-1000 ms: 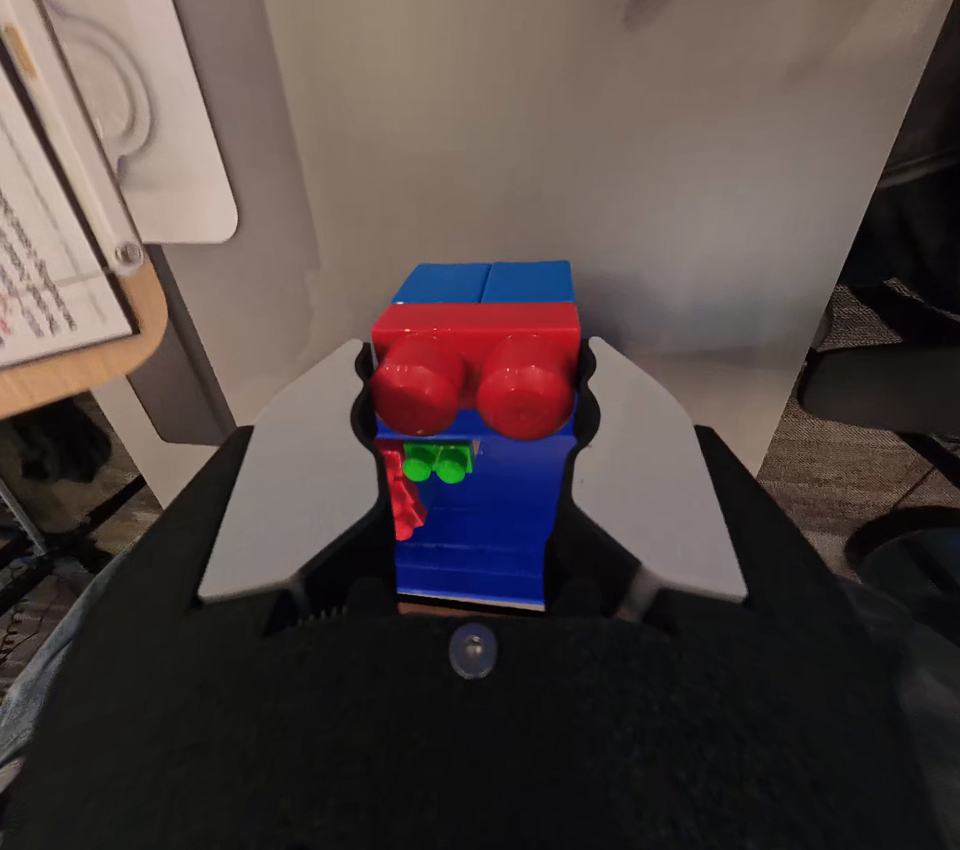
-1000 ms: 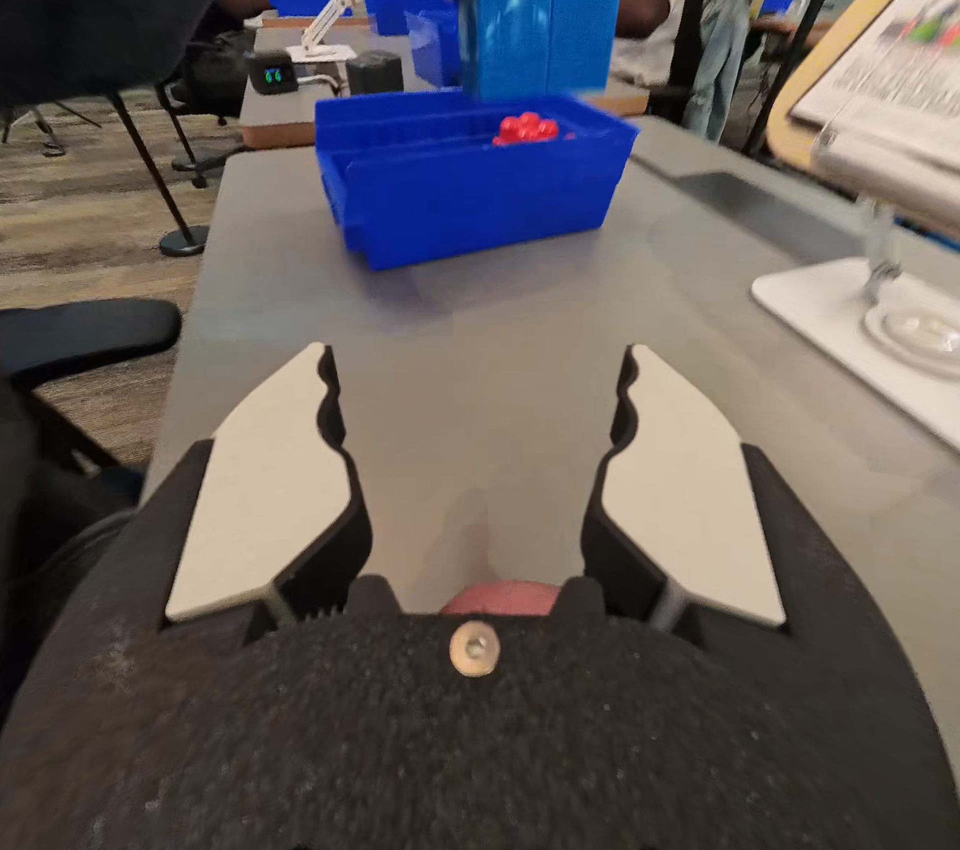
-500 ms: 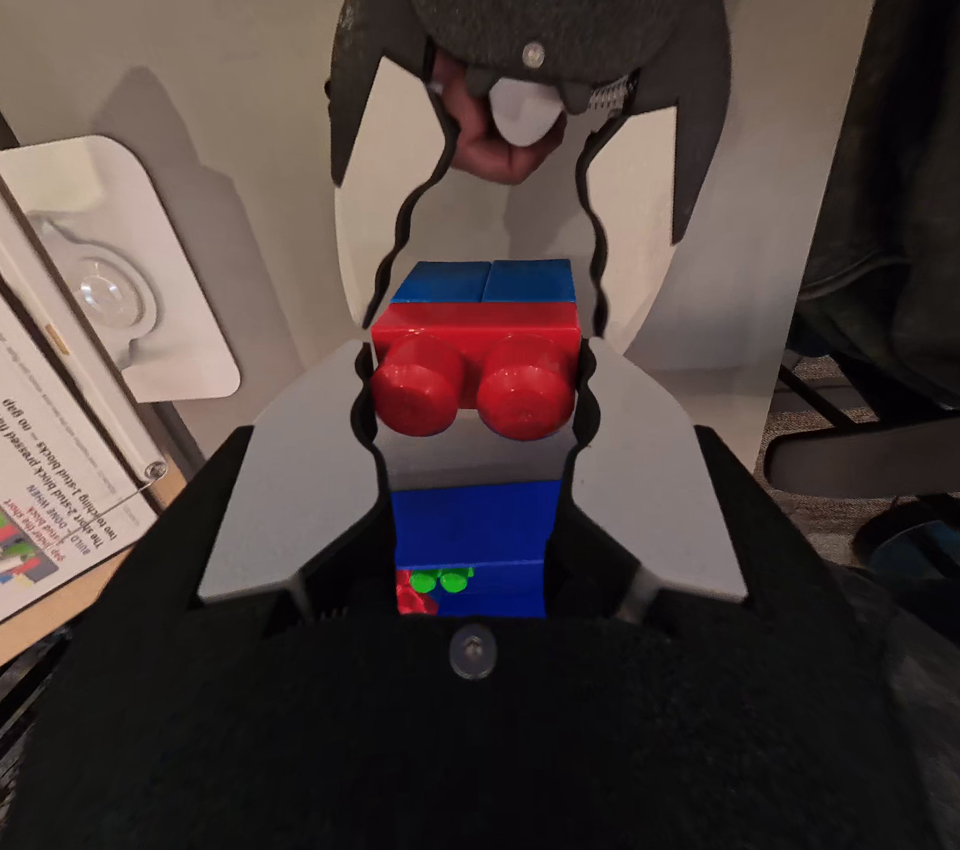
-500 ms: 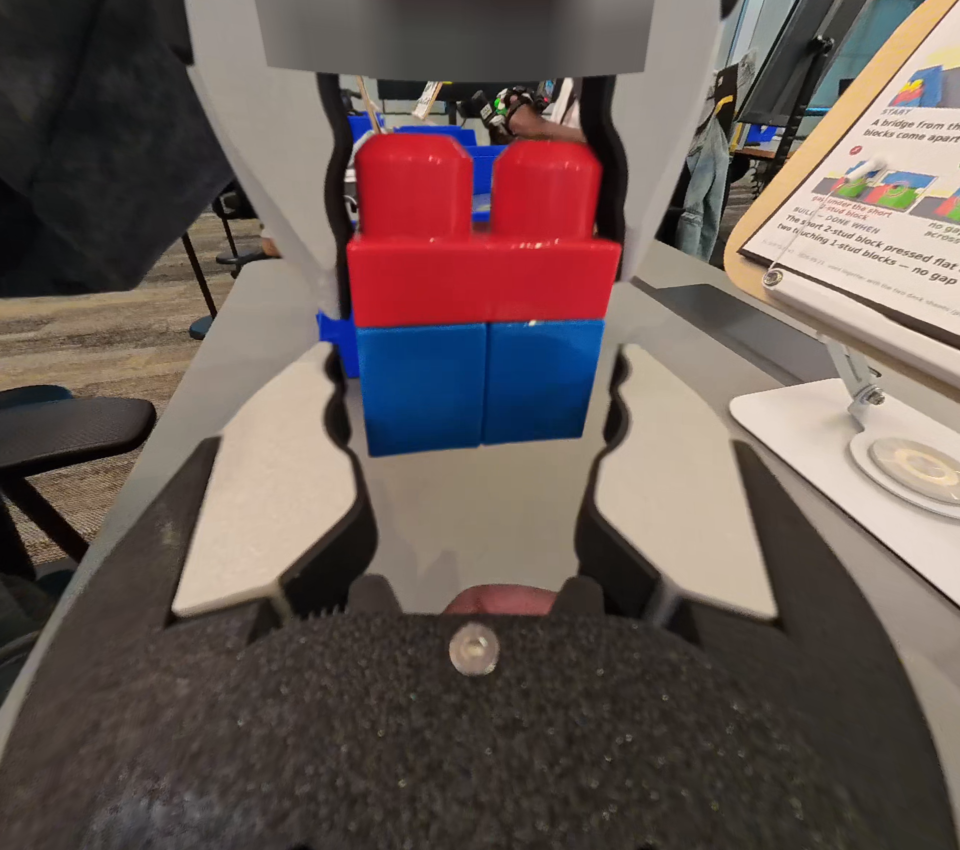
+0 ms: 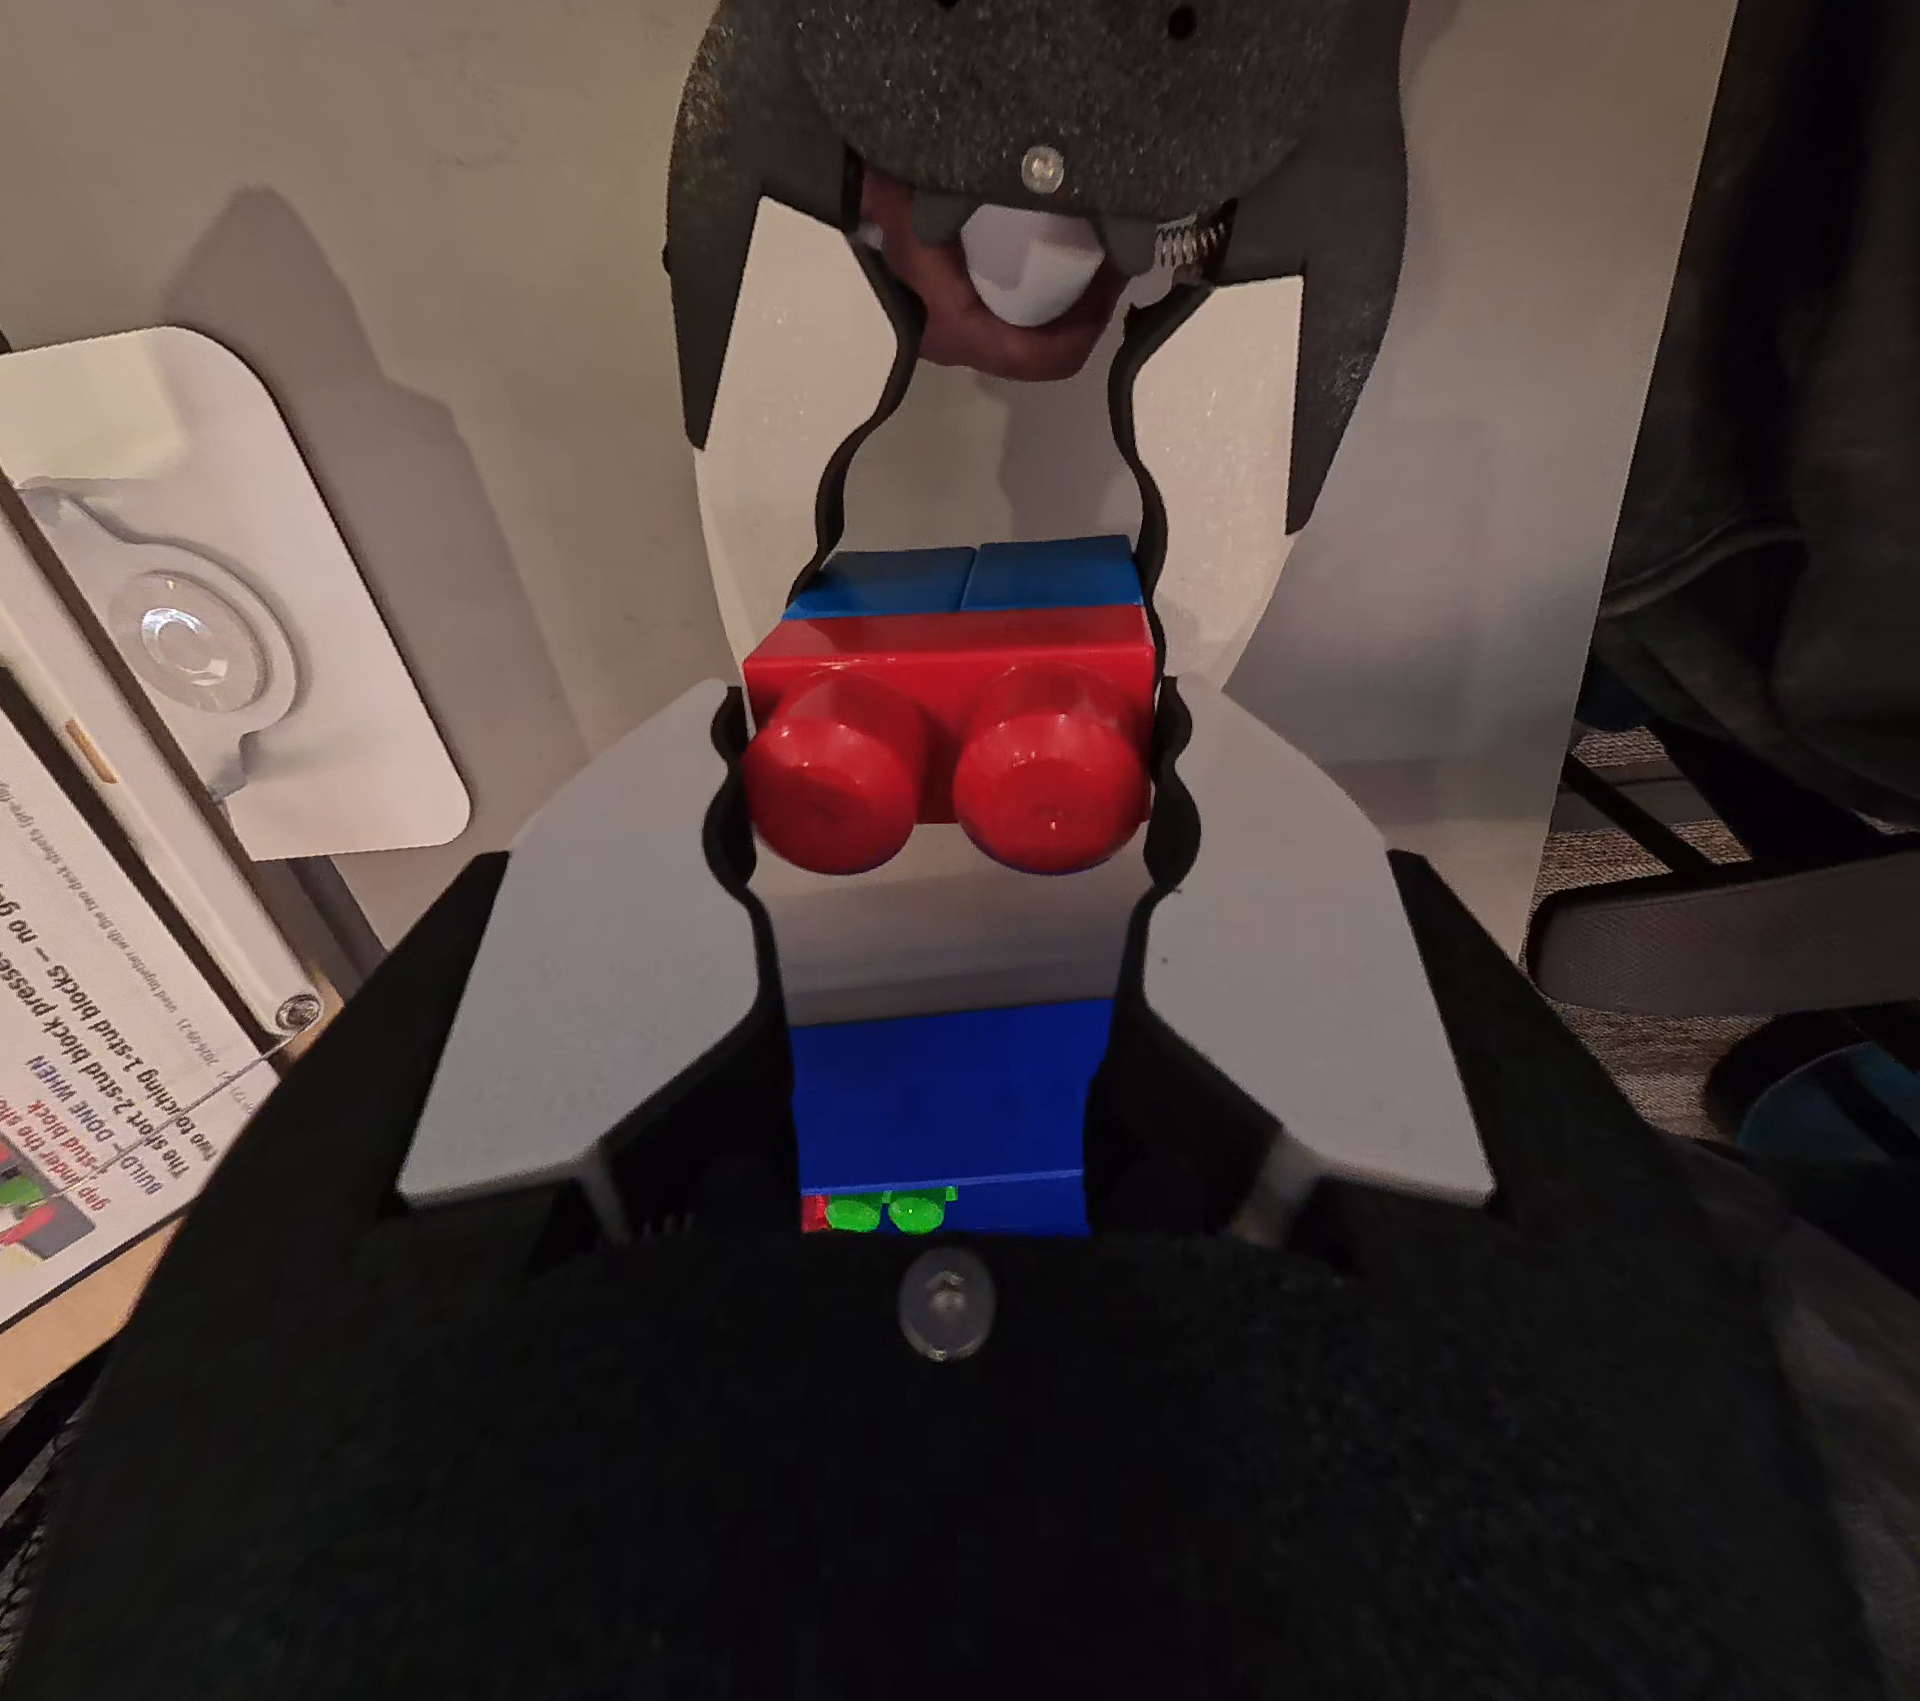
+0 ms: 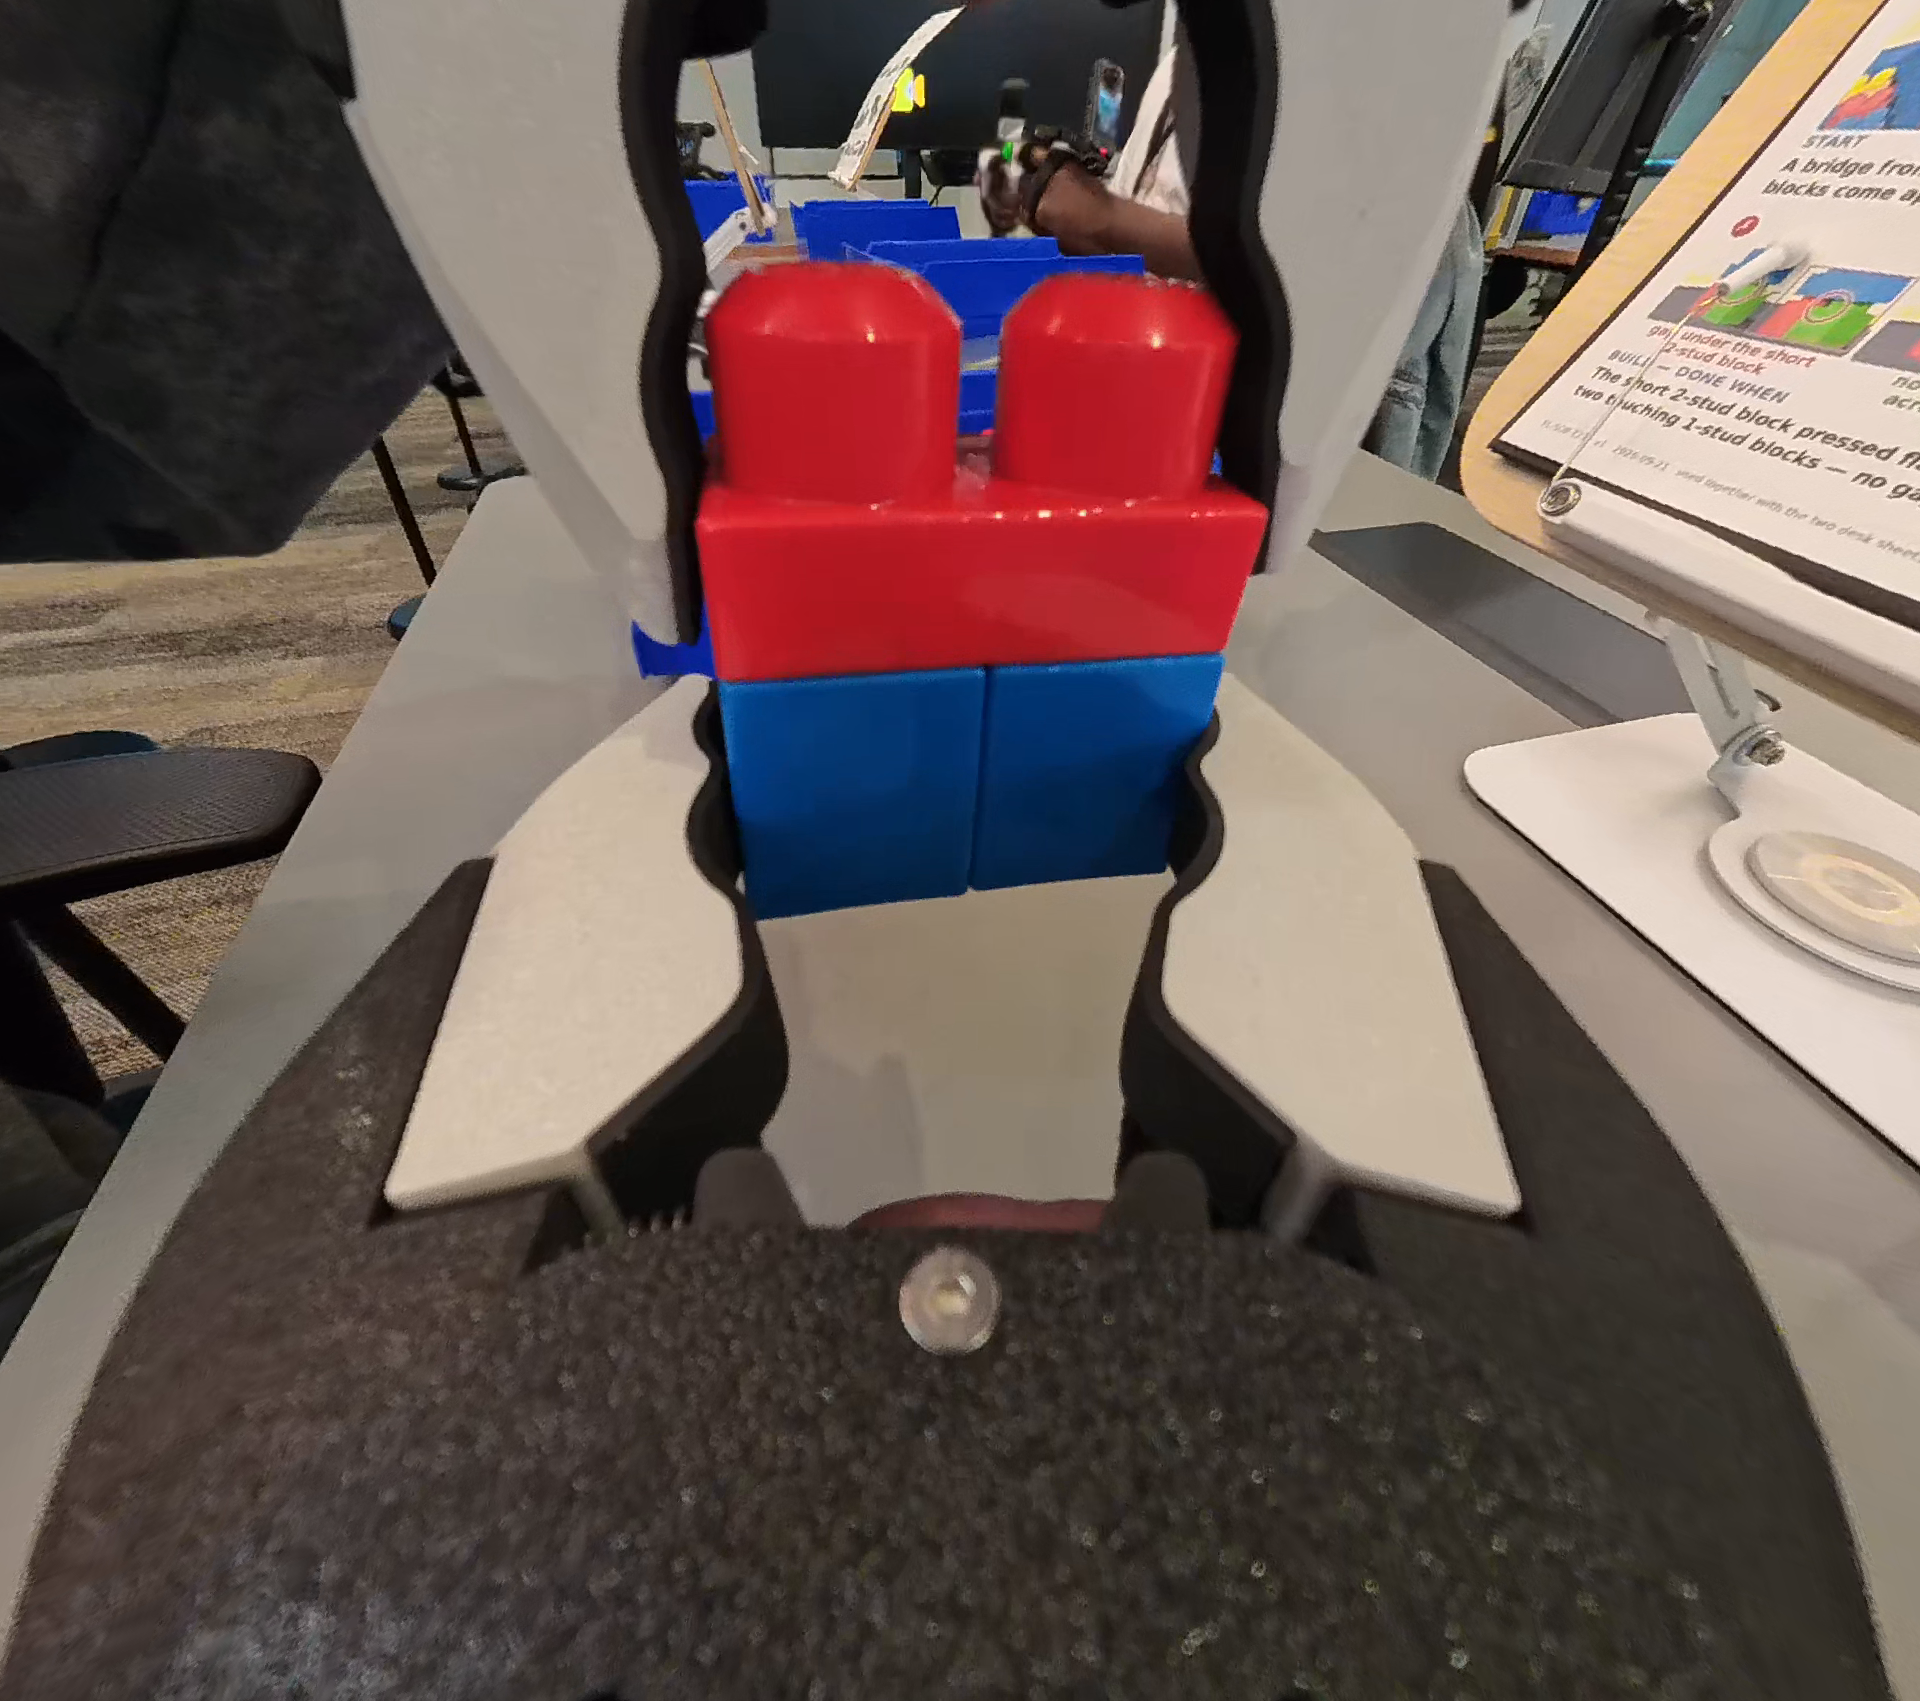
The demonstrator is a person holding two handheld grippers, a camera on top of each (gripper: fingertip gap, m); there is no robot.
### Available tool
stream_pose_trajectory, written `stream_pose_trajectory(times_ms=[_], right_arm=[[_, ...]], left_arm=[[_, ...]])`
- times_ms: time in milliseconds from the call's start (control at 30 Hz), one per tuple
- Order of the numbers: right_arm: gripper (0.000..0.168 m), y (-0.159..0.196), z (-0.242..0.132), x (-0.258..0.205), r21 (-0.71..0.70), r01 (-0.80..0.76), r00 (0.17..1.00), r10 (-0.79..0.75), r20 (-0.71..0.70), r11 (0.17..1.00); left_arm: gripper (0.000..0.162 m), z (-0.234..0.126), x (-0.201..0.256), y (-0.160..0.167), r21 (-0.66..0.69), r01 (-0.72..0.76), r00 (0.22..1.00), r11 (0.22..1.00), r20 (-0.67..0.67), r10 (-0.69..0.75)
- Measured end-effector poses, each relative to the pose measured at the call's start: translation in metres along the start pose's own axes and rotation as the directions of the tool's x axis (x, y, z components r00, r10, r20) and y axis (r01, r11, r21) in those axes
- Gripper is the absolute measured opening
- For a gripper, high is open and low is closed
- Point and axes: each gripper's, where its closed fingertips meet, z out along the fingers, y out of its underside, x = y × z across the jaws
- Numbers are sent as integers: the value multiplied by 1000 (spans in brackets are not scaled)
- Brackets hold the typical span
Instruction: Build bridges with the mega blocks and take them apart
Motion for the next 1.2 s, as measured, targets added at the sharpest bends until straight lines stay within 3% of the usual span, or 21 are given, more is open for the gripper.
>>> stream_pose_trajectory(times_ms=[867, 933, 967, 1033, 1200], right_arm=[[81, 19, 0, 6, -111, -30, 999, 31, 12, 993], [81, 57, 0, 13, -297, -22, 1000, 17, -19, 955], [81, 74, 1, 10, -319, -61, 998, 63, -6, 946], [81, 59, -4, 7, -200, -150, 988, 156, 16, 968], [81, 43, -14, 15, -156, -100, 995, 99, -17, 983]], left_arm=[[69, 4, -7, 0, 58, 43, 999, 997, -27, -41], [69, -9, -13, -3, 101, 46, 999, 994, 7, -47], [69, -27, -16, -9, 168, 57, 998, 984, 14, -60], [69, -65, -21, -12, 265, 76, 996, 961, 22, -85], [69, -97, -22, 7, 230, 98, 992, 968, 61, -114]])
